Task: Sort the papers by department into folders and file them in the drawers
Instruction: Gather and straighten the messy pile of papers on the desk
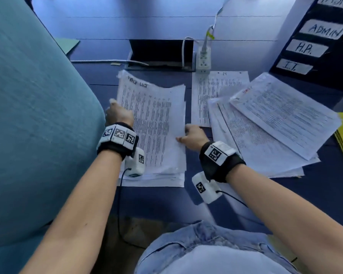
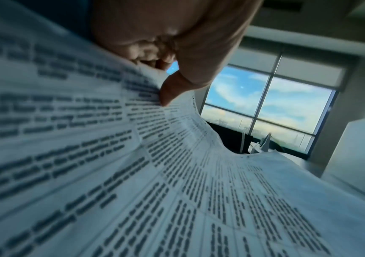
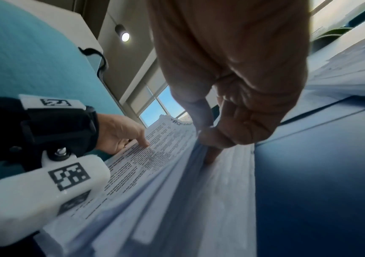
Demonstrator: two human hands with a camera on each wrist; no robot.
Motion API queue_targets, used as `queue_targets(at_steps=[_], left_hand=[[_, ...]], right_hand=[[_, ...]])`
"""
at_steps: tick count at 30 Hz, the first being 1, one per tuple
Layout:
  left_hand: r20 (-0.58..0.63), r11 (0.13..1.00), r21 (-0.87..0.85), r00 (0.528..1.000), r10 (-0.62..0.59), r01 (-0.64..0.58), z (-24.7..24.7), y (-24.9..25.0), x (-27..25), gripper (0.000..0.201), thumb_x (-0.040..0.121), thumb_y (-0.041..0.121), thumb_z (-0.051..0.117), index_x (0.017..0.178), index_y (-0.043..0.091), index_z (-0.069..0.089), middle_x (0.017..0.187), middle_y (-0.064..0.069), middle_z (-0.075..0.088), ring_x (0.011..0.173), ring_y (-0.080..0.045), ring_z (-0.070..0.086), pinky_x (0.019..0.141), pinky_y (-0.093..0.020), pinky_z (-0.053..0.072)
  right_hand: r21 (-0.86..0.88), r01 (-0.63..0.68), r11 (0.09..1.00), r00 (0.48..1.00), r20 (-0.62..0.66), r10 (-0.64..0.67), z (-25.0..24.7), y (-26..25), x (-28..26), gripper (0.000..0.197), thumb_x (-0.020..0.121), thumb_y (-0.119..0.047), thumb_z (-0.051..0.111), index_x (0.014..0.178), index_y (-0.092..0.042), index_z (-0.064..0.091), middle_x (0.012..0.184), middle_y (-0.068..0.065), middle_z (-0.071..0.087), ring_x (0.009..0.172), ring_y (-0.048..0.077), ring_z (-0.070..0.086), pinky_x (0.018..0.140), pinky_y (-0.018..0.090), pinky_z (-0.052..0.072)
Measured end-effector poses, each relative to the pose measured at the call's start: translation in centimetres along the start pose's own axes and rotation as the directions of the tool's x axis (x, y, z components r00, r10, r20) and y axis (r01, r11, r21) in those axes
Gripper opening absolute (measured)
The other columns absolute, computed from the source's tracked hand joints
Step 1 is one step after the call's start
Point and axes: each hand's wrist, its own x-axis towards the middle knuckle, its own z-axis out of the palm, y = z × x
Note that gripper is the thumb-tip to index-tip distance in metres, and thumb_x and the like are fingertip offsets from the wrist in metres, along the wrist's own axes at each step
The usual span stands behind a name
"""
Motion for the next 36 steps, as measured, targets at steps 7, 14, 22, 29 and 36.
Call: queue_targets(at_steps=[7, 14, 22, 29, 36], left_hand=[[0.159, 0.967, 0.252, 0.987, -0.009, -0.032, 4.0, -4.0, 0.7, 0.063, 0.087, 0.006, 0.052, 0.136, -0.012, 0.017, 0.140, -0.030, 0.026, 0.131, -0.040, 0.029, 0.107, -0.042, 0.028], [0.270, 0.928, 0.343, 0.931, -0.245, 0.145, 5.2, -3.1, 0.1, 0.074, 0.088, 0.022, 0.054, 0.140, -0.009, 0.011, 0.146, -0.021, 0.014, 0.133, -0.038, 0.020, 0.108, -0.043, 0.023], [0.275, 0.946, 0.290, 0.934, -0.228, 0.145, 6.9, -1.6, -2.8, 0.064, 0.089, 0.019, 0.049, 0.136, -0.011, 0.018, 0.141, -0.020, 0.022, 0.128, -0.034, 0.025, 0.105, -0.037, 0.026], [0.292, 0.991, 0.134, 0.954, -0.060, 0.021, 7.6, 3.3, -5.2, 0.082, 0.084, 0.012, 0.054, 0.146, 0.002, 0.000, 0.151, -0.022, 0.002, 0.140, -0.035, 0.005, 0.114, -0.049, 0.007], [0.516, 0.974, -0.083, 0.827, 0.222, -0.209, 13.1, 11.4, -13.0, 0.055, 0.087, 0.018, 0.052, 0.134, -0.002, 0.031, 0.138, -0.019, 0.026, 0.128, -0.034, 0.029, 0.107, -0.037, 0.028]], right_hand=[[-0.087, -0.167, 0.982, 0.986, 0.012, 0.168, 1.9, 0.9, -0.1, 0.038, 0.084, -0.013, 0.061, 0.115, -0.003, 0.042, 0.116, 0.016, 0.054, 0.102, 0.034, 0.058, 0.083, 0.044, 0.053], [-0.242, -0.208, 0.948, 0.978, -0.016, 0.210, 0.6, 2.3, 0.3, 0.018, 0.084, -0.013, 0.055, 0.099, -0.010, 0.046, 0.115, 0.014, 0.055, 0.100, 0.028, 0.053, 0.076, 0.030, 0.040], [-0.182, -0.209, 0.961, 0.978, -0.034, 0.207, -2.7, 4.3, 0.3, 0.016, 0.083, -0.013, 0.060, 0.095, -0.009, 0.050, 0.090, 0.007, 0.049, 0.083, 0.021, 0.048, 0.069, 0.029, 0.039], [-0.221, -0.175, 0.960, 0.962, -0.247, 0.118, -9.9, 5.5, 0.6, 0.034, 0.086, -0.016, 0.059, 0.119, -0.006, 0.055, 0.114, 0.011, 0.059, 0.108, 0.027, 0.054, 0.086, 0.030, 0.043], [-0.555, -0.431, 0.712, 0.895, -0.361, 0.261, -18.2, 10.8, -1.0, 0.070, 0.080, -0.026, 0.064, 0.139, -0.014, 0.029, 0.141, 0.021, 0.030, 0.131, 0.040, 0.027, 0.106, 0.050, 0.026]])
